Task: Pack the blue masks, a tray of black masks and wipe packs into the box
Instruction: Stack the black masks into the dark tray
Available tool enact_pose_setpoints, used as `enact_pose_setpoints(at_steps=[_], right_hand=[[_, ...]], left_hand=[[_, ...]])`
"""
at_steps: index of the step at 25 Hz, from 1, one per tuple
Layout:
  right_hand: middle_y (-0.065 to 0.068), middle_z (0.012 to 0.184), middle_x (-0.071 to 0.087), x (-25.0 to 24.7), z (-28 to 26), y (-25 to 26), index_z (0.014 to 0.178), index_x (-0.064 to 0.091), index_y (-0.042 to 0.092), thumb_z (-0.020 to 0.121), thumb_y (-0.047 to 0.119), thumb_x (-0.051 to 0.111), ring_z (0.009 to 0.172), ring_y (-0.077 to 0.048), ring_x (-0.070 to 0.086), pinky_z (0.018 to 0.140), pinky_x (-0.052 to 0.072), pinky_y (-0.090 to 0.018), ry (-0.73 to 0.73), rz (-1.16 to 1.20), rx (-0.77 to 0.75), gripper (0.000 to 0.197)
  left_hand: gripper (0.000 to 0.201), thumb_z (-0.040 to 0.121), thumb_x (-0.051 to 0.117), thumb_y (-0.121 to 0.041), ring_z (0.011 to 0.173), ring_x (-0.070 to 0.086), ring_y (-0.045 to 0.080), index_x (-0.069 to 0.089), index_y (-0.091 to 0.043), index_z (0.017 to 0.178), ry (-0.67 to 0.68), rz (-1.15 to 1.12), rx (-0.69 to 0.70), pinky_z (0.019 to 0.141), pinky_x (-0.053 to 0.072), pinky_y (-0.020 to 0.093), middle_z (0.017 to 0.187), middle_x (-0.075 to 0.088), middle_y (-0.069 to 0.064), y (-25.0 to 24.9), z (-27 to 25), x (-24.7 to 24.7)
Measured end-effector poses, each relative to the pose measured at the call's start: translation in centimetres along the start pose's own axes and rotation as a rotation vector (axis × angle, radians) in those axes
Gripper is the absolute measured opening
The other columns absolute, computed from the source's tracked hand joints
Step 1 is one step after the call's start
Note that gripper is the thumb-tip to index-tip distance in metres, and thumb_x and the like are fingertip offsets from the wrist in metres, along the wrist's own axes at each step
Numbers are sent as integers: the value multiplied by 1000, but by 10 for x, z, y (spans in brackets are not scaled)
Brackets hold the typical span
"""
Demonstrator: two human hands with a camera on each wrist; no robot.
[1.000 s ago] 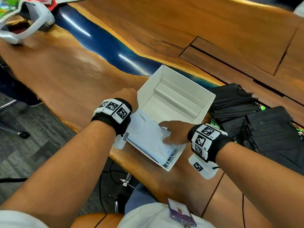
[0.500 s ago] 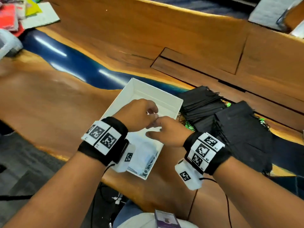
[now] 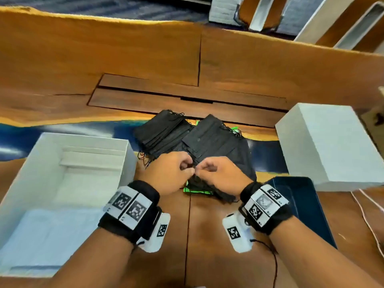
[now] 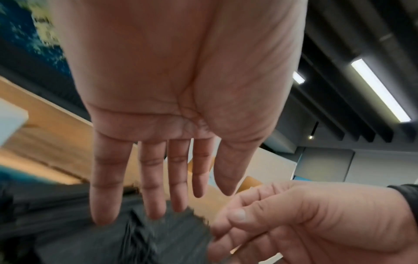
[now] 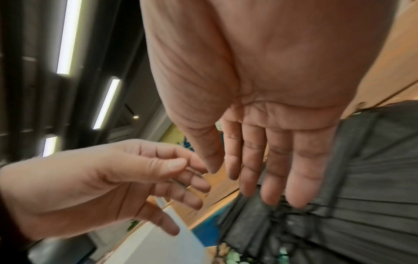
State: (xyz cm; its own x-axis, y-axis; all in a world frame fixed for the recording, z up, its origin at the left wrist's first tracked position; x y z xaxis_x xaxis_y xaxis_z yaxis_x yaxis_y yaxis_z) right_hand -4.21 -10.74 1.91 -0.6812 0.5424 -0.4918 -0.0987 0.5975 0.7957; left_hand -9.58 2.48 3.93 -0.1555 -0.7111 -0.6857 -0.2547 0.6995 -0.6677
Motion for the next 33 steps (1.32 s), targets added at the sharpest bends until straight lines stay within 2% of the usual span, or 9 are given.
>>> enact_pose_setpoints(at_steps=[3, 7, 13, 16, 18, 22, 27, 30, 33], right_hand=[[-5, 86, 70, -32, -3, -62, 94, 69, 9, 88, 15, 67, 82, -18, 67, 77, 56, -36, -116, 68, 236, 8], [-15, 108, 65, -45, -2, -110, 122, 56, 1, 91, 11, 65, 102, -27, 67, 84, 57, -37, -244, 414, 498, 34], [-12, 111, 65, -53, 28, -121, 136, 46, 1, 91, 6, 62, 101, -23, 67, 82, 58, -33, -350, 704, 516, 48], [-13, 101, 64, -54, 47, -121, 138, 41, 2, 91, 6, 63, 79, -22, 68, 65, 60, -32, -354, 819, 530, 52], [-11, 85, 61, -54, 58, -123, 122, 50, 5, 91, 10, 64, 54, -17, 57, 50, 57, -30, -331, 833, 586, 34], [-5, 66, 51, -58, 71, -133, 105, 56, 6, 90, 13, 66, 40, -13, 45, 43, 51, -27, -395, 864, 663, 20], [-5, 63, 48, -58, 78, -131, 82, 59, 9, 87, 15, 69, 39, -13, 42, 39, 40, -23, -426, 790, 623, 13], [-9, 67, 54, -57, 86, -132, 77, 52, 9, 85, 20, 71, 40, -17, 50, 39, 45, -26, -424, 684, 619, 24], [-11, 67, 56, -57, 92, -130, 85, 56, 8, 86, 18, 69, 42, -19, 54, 44, 48, -30, -414, 601, 625, 16]], left_hand=[[34, 92, 61, -34, 112, 58, 19, 58, -23, 125, 90, 37, -79, 96, 48, 38, 122, 61, 0, 2, 25, 37], [48, 90, 64, -35, 125, 48, 25, 48, -23, 134, 82, 83, -143, 103, 42, 42, 137, 48, 5, 12, 59, 57], [79, 86, 67, -44, 144, 22, 27, 26, -22, 149, 46, 196, -179, 112, 33, 48, 155, 25, 4, 5, 128, 64], [92, 80, 68, -56, 147, 13, 30, 19, -24, 151, 17, 270, -227, 114, 27, 52, 160, 14, 9, 6, 154, 68], [98, 75, 67, -64, 146, 16, 31, 17, -26, 151, 21, 318, -264, 112, 28, 56, 160, 16, 9, 9, 165, 74], [104, 69, 64, -74, 142, 21, 30, 19, -27, 149, -12, 414, -302, 107, 30, 59, 154, 26, 6, 11, 175, 78], [76, 76, 62, -67, 135, 35, 28, 41, -25, 136, -52, 439, -293, 107, 27, 62, 140, 42, 3, 5, 178, 76], [47, 83, 61, -50, 125, 42, 27, 50, -24, 121, -77, 401, -260, 101, 37, 53, 129, 48, 3, 3, 179, 72], [24, 87, 59, -35, 114, 50, 27, 53, -21, 106, -123, 326, -213, 93, 42, 48, 118, 50, 3, 2, 178, 66]])
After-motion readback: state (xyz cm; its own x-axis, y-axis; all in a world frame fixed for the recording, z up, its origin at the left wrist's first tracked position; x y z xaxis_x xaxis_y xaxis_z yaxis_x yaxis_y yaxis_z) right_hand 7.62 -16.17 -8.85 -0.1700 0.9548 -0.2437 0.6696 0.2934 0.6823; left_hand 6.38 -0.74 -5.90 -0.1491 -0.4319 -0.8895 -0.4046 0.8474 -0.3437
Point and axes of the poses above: each hand's wrist, its own z-axis towards the middle knuckle, its own x-axis out of the palm, y = z × x, the point moved 7 cm from there along z, towards the middle knuckle
